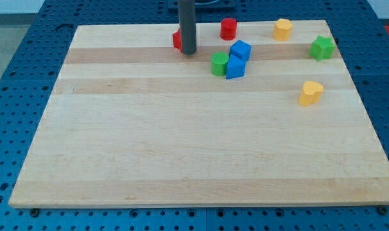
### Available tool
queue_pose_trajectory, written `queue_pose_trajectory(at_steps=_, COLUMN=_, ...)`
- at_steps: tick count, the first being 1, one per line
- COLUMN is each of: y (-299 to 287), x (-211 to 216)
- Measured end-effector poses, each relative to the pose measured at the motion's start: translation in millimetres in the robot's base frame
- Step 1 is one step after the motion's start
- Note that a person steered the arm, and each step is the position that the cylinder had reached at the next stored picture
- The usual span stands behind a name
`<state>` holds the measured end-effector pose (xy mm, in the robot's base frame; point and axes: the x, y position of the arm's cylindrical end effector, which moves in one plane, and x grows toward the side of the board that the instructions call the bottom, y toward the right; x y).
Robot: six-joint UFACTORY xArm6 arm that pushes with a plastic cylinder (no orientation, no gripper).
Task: Push the yellow heart left a bit
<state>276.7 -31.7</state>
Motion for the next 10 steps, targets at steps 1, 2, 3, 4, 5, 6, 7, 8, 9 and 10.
queue_pose_trajectory(at_steps=1, y=-12.7, x=-12.6)
queue_pose_trajectory(at_steps=2, y=-24.4, x=-8.1)
queue_pose_trajectory(at_steps=3, y=13.3, x=59.4)
queue_pose_trajectory(at_steps=4, y=36.8, x=118.9)
queue_pose_trajectory(at_steps=5, y=101.6, x=121.3)
queue_pose_trajectory(at_steps=6, y=177.9, x=116.3)
queue_pose_trajectory(at_steps=7, y=247.7, x=79.3)
queue_pose_trajectory(at_steps=8, y=310.4, x=101.2)
queue_pose_trajectory(at_steps=9, y=299.9, x=130.6)
queue_pose_trajectory(at_steps=10, y=257.3, x=130.7)
